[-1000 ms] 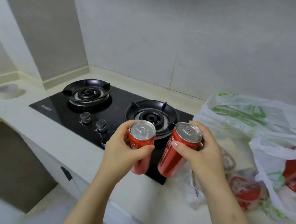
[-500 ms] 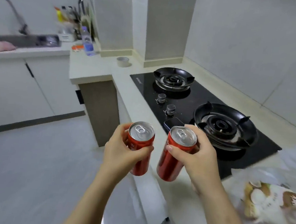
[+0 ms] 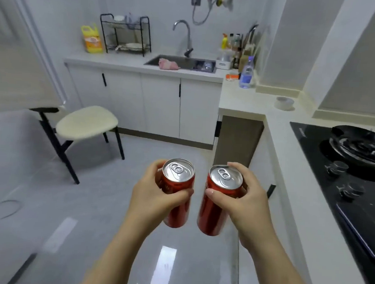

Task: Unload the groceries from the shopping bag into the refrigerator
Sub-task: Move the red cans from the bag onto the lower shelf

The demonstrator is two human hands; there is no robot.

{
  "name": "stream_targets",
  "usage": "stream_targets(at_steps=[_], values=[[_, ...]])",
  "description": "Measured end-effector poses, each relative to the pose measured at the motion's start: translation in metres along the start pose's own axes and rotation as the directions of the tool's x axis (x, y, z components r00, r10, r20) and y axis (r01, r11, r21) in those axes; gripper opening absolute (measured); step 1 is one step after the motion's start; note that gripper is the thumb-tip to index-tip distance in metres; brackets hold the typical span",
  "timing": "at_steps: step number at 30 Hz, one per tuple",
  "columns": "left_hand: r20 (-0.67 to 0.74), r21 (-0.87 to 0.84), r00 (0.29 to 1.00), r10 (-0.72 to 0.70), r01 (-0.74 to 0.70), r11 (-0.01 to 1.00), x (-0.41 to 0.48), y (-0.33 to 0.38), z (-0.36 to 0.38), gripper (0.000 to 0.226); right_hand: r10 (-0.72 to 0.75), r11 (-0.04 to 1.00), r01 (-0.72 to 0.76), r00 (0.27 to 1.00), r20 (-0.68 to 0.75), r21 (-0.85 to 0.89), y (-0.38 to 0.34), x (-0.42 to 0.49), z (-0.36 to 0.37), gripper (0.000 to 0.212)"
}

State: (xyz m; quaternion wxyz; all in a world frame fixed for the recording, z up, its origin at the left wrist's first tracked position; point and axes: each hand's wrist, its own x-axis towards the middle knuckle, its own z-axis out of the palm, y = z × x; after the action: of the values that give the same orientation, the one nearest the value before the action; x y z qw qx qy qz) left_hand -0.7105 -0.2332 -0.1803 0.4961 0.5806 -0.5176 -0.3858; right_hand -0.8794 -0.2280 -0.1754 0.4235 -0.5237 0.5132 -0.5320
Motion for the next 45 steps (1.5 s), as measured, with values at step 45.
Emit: stream_targets(at_steps=[45], values=[[-0.975,0.171,0.167,0.144,0.161,0.972,-0.023,-0.014,-0.689,0.033,-0.406,0.91,-0.041,0.101,0.908,0.412,-0.193,-0.032,0.784,0.055]])
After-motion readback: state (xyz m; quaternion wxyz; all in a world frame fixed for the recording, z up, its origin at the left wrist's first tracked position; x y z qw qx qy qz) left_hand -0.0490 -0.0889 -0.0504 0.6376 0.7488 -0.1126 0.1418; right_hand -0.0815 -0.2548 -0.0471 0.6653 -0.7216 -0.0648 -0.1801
